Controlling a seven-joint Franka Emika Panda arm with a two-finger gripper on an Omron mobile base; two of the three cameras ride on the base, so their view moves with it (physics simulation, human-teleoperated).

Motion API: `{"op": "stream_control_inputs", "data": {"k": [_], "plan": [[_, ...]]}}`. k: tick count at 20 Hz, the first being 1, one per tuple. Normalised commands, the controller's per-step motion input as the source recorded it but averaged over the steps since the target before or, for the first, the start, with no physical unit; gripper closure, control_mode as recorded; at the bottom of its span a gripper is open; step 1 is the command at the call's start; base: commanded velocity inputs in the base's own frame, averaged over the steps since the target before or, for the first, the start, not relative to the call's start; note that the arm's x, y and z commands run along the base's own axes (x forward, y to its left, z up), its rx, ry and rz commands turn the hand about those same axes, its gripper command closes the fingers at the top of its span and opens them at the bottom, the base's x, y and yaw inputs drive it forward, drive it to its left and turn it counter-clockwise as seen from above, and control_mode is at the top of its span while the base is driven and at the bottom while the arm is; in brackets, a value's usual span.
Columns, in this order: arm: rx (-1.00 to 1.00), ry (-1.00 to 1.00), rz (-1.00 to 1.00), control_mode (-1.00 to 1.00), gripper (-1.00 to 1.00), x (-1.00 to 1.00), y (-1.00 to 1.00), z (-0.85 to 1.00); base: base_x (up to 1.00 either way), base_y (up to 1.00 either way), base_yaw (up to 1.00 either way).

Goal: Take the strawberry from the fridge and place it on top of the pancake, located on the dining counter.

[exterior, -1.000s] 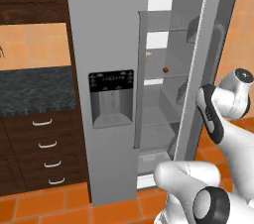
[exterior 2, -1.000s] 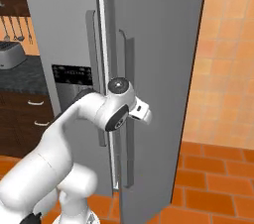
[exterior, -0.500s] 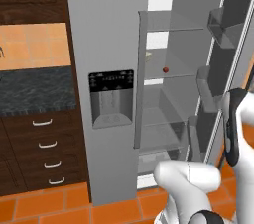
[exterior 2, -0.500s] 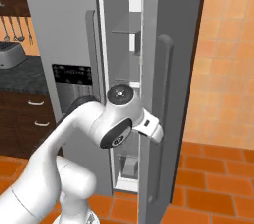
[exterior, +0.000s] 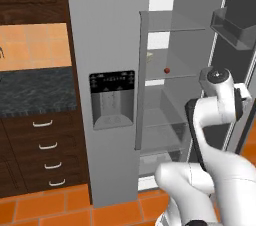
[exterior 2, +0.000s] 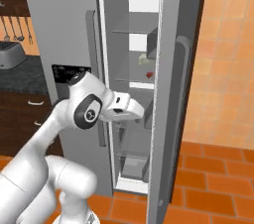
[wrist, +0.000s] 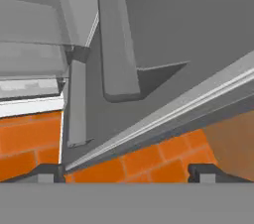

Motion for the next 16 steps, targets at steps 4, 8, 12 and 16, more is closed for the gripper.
{"op": "stream_control_inputs", "data": {"k": [4, 8, 12, 16], "plan": [[-0.13, 0.56, 0.00, -1.00, -1.00, 0.89, -0.15, 0.07, 0.00, 0.00, 0.00], [-0.08, 0.22, 0.00, -1.00, -1.00, 0.43, -0.38, -0.30, 0.00, 0.00, 0.00], [0.00, 0.00, 0.02, -1.00, -1.00, 0.08, -0.59, -0.21, 0.00, 0.00, 0.00], [0.00, 0.00, 0.07, -1.00, -1.00, 0.08, -0.64, -0.30, 0.00, 0.00, 0.00]]}}
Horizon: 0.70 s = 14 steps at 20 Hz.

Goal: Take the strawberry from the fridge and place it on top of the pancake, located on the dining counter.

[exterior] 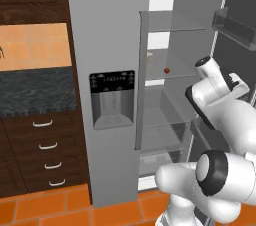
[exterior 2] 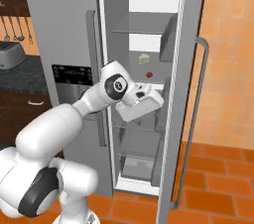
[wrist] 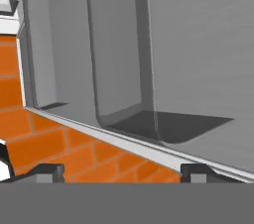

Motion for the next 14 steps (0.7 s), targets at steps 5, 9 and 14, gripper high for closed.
{"op": "stream_control_inputs", "data": {"k": [5, 9, 14], "plan": [[0.00, 0.00, 0.08, -1.00, -1.00, 0.00, -0.27, -0.10, 0.00, 0.00, 0.00], [0.00, 0.01, 0.00, -1.00, -1.00, 0.00, 0.29, 0.03, 0.00, 0.00, 0.00], [0.21, -0.04, 0.00, -1.00, -1.00, 0.00, 1.00, 0.11, 0.00, 0.00, 0.00]]}}
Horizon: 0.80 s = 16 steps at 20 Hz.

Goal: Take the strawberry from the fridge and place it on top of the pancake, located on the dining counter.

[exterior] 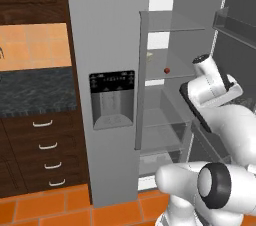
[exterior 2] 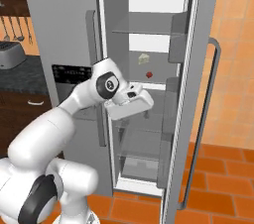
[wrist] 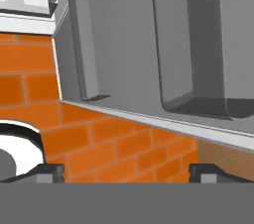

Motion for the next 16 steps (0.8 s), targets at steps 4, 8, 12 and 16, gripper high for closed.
{"op": "stream_control_inputs", "data": {"k": [4, 8, 12, 16], "plan": [[0.59, -0.07, 0.00, -1.00, -1.00, -0.04, 1.00, 0.08, 0.00, 0.00, 0.00], [0.80, 0.00, -0.03, -1.00, -1.00, -0.41, 0.88, 0.00, 0.00, 0.00, 0.00], [0.24, -0.01, -0.02, -1.00, -1.00, -0.91, 0.95, 0.44, 0.00, 0.00, 0.00], [-0.01, -0.04, -0.03, -1.00, -1.00, -1.00, 0.99, 0.41, 0.00, 0.00, 0.00]]}}
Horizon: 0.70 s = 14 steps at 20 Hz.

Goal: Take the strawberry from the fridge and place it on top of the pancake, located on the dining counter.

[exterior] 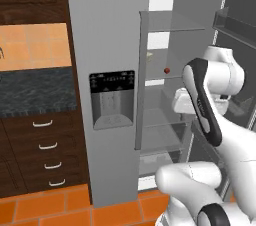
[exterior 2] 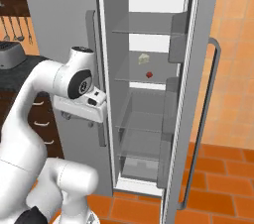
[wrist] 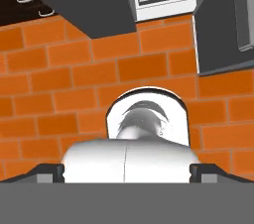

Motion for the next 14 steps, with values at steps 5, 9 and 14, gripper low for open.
{"op": "stream_control_inputs", "data": {"k": [5, 9, 14], "plan": [[-0.12, -0.01, -0.01, -1.00, -1.00, -0.73, 0.33, -0.23, 0.00, 0.00, 0.00], [-0.01, -0.01, -0.01, -1.00, -1.00, -0.20, -0.03, -0.10, 0.00, 0.00, 0.00], [0.00, 0.00, 0.00, -1.00, -1.00, 0.00, 0.00, 0.00, 0.00, 0.00, 0.00]]}}
